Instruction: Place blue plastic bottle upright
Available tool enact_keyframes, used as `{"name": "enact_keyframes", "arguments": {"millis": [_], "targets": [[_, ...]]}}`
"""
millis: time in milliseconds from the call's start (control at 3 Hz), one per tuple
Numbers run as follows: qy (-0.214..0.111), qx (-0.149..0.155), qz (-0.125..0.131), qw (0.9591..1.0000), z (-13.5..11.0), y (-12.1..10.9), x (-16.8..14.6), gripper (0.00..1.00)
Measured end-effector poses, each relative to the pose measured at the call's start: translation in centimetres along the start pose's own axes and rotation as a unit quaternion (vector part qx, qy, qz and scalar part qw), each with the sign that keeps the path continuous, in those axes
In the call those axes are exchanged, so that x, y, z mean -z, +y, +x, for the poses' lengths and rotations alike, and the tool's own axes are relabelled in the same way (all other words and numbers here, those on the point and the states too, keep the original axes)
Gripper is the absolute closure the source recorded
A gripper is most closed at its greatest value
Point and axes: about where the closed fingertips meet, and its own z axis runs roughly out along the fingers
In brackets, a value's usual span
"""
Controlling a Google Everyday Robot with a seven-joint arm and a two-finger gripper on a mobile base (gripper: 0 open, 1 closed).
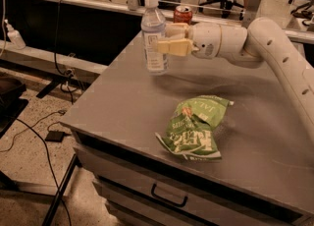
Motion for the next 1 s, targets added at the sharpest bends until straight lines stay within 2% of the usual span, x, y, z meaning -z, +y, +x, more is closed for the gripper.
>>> {"name": "enact_keyframes", "arguments": {"millis": [333,667,1000], "targets": [[0.006,-0.012,0.016,0.9998,1.1,-0.4,1.1,1.00],[0.013,-0.029,0.020,0.9993,2.3,-0.7,1.8,0.82],[0.013,-0.030,0.018,0.9993,2.3,-0.6,1.5,0.59]]}}
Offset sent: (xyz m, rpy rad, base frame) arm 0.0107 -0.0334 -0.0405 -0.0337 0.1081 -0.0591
